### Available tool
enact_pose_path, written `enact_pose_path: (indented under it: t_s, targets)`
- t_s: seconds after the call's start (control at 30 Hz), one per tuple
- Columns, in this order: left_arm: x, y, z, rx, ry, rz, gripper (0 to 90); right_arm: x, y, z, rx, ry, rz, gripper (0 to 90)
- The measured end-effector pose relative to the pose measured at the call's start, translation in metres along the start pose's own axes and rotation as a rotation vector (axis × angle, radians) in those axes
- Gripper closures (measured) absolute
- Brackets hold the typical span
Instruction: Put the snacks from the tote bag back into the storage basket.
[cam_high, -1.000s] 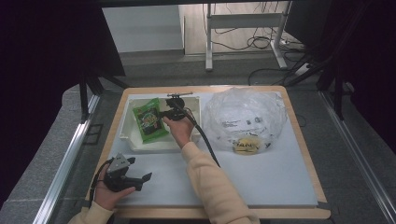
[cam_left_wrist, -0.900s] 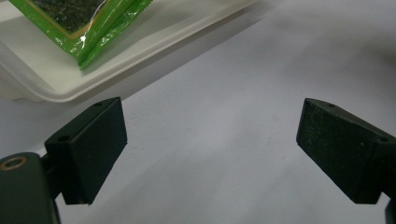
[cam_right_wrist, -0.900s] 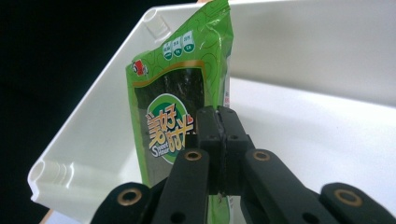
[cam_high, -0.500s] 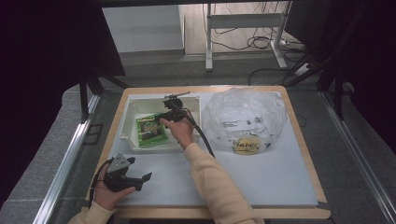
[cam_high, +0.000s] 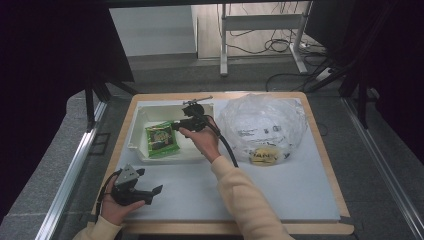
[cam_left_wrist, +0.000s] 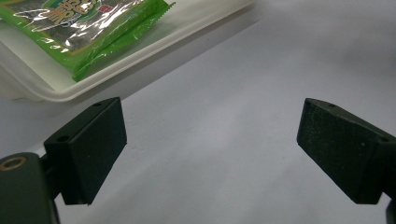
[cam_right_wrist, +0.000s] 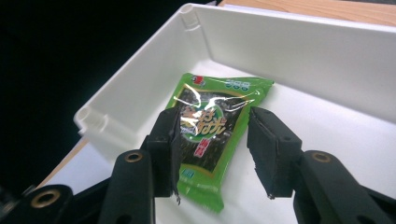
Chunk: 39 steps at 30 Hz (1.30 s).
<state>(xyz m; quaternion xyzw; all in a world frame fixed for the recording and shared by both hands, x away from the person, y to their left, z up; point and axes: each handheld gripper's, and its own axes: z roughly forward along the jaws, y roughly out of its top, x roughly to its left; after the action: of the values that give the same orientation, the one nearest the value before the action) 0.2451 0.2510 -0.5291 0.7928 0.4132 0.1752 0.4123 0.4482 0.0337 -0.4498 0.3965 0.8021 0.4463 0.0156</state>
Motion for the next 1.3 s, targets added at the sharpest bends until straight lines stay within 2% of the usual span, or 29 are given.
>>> enact_pose_path:
  t_s: [0.17,0.3,0.4,0.67,0.87,0.97,1.07,1.2,1.3]
  targets:
    - [0.0,0.0,0.0,-0.001,-0.003,-0.007,8.0,-0.002,-0.004,-0.023,-0.033,0.016,-0.013,54.7]
    - [0.0,0.0,0.0,0.002,-0.001,-0.007,8.0,-0.002,-0.011,-0.044,-0.051,0.017,-0.044,55.0]
    - [0.001,0.0,0.001,0.0,-0.001,-0.012,8.0,-0.002,-0.019,-0.061,-0.058,0.002,-0.088,55.6]
    - [0.0,-0.001,0.002,0.009,0.004,-0.012,8.0,-0.012,-0.047,-0.11,-0.114,-0.044,-0.088,53.1]
    - [0.0,-0.001,0.003,0.01,0.012,-0.009,8.0,-0.02,-0.074,-0.145,-0.144,-0.09,-0.098,52.8]
    - [0.0,-0.001,0.003,0.014,0.016,-0.008,8.0,-0.023,-0.088,-0.158,-0.143,-0.1,-0.101,51.2]
    - [0.0,-0.001,0.004,0.018,0.022,-0.006,8.1,-0.033,-0.111,-0.174,-0.142,-0.123,-0.099,49.7]
    - [-0.001,-0.001,0.005,0.018,0.026,-0.011,8.1,-0.042,-0.134,-0.187,-0.148,-0.166,-0.111,50.8]
    - [-0.001,-0.001,0.005,0.017,0.028,-0.01,8.1,-0.046,-0.148,-0.189,-0.126,-0.196,-0.133,50.9]
